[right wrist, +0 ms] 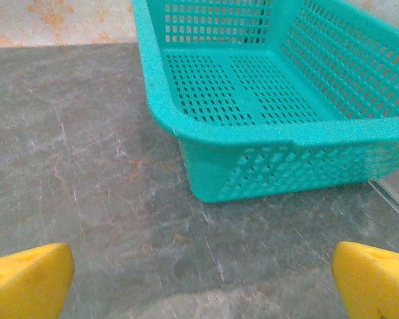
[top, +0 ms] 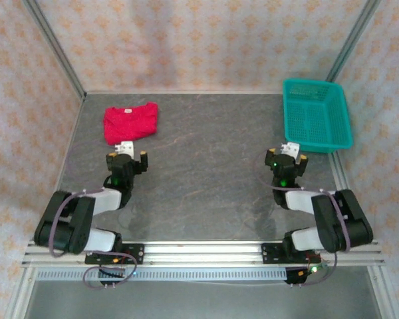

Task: Fold the inside-out t-shirt

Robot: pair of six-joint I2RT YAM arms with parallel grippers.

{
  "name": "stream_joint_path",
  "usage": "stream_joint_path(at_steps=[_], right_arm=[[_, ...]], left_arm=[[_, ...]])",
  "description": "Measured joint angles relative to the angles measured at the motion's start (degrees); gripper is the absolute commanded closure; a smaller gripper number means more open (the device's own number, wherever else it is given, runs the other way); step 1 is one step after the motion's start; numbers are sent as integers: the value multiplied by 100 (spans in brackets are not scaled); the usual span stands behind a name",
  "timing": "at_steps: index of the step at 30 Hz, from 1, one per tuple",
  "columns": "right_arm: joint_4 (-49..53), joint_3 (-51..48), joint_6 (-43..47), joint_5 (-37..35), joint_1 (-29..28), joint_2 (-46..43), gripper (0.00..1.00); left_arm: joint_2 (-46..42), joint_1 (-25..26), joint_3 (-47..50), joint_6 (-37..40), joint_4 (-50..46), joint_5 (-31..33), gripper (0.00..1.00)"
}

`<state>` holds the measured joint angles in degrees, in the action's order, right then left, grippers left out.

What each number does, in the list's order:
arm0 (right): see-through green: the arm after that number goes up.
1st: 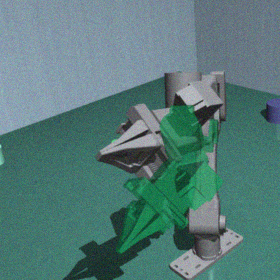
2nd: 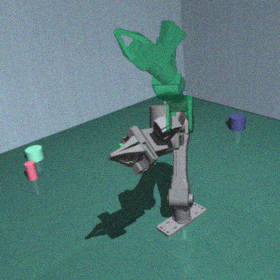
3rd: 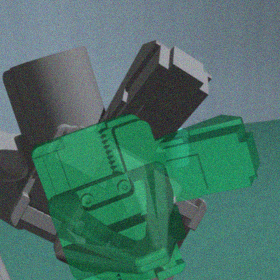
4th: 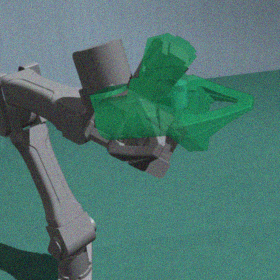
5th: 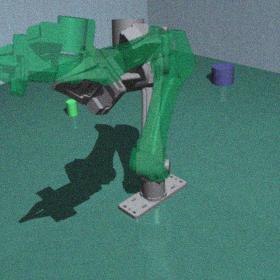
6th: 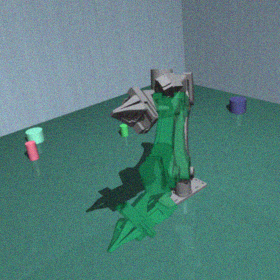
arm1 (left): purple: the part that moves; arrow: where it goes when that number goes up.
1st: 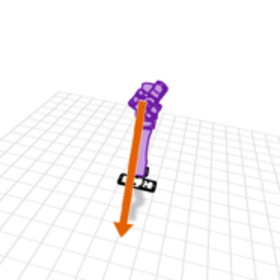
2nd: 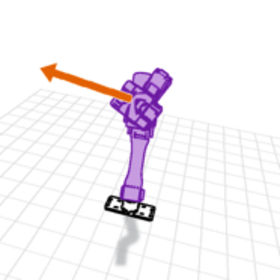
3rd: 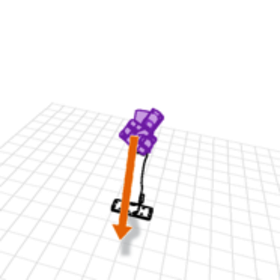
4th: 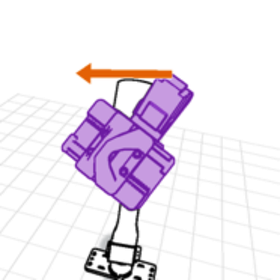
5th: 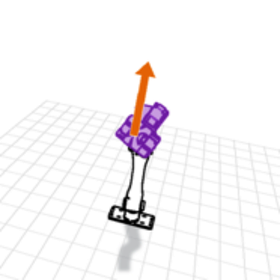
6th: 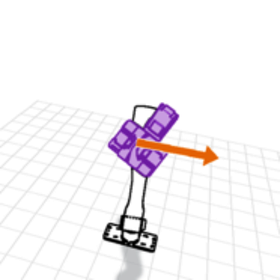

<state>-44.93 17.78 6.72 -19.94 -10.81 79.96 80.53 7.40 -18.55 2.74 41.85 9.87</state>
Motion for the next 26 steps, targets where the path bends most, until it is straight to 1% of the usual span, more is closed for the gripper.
stream_joint_path(at_steps=[3,5,7,12,22,26], right_arm=[[-723,13,-70,289,302,669,1],[-793,15,-129,385,474,887,1],[-678,76,-186,422,542,894,1],[-769,269,-243,522,551,898,1],[-730,295,-267,651,566,898,1],[-693,326,-306,758,614,898,1]], left_arm=[[463,-13,-76,-9,212,61,0],[527,-59,-127,-15,219,92,0],[525,-118,-219,-35,212,109,0],[525,-282,-457,-127,216,90,0],[525,-295,-457,-138,197,74,0],[525,-345,-461,-142,142,-63,0]])
